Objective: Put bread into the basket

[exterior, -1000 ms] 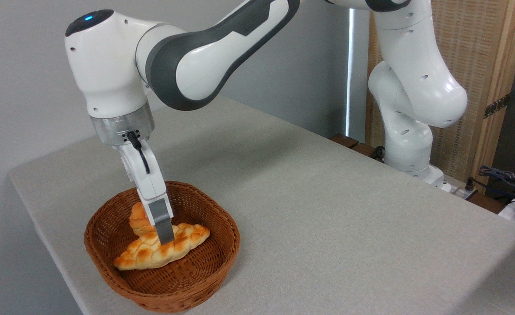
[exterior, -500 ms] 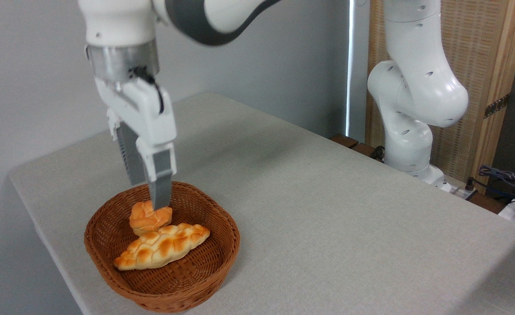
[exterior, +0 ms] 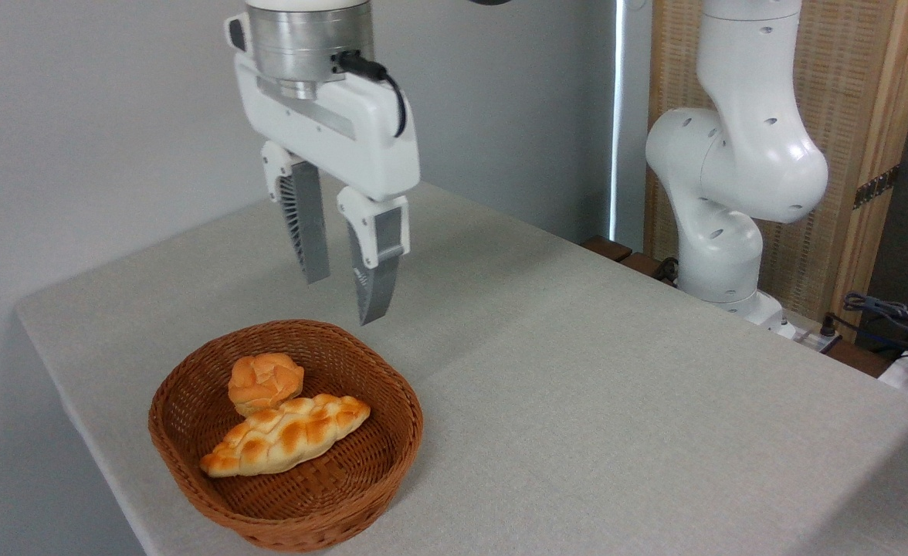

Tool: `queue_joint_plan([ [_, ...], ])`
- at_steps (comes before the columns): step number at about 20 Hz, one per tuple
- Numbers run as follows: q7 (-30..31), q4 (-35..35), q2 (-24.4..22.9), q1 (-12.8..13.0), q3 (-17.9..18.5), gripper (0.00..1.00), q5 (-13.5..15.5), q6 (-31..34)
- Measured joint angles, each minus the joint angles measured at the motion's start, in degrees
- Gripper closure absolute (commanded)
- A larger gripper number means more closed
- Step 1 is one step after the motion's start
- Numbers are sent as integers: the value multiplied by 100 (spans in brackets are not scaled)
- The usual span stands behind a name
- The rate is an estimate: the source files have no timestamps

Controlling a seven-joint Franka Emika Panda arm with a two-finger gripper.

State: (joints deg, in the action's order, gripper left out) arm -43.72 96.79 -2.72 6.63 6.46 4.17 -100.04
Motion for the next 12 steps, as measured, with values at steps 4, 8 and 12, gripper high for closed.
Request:
queue_joint_plan([
  [4,178,213,-168,-1,-74,0,2,0],
  [8,321,296,-166,0,-166,0,2,54],
  [12,380,316,-143,22,-241,0,2,227],
])
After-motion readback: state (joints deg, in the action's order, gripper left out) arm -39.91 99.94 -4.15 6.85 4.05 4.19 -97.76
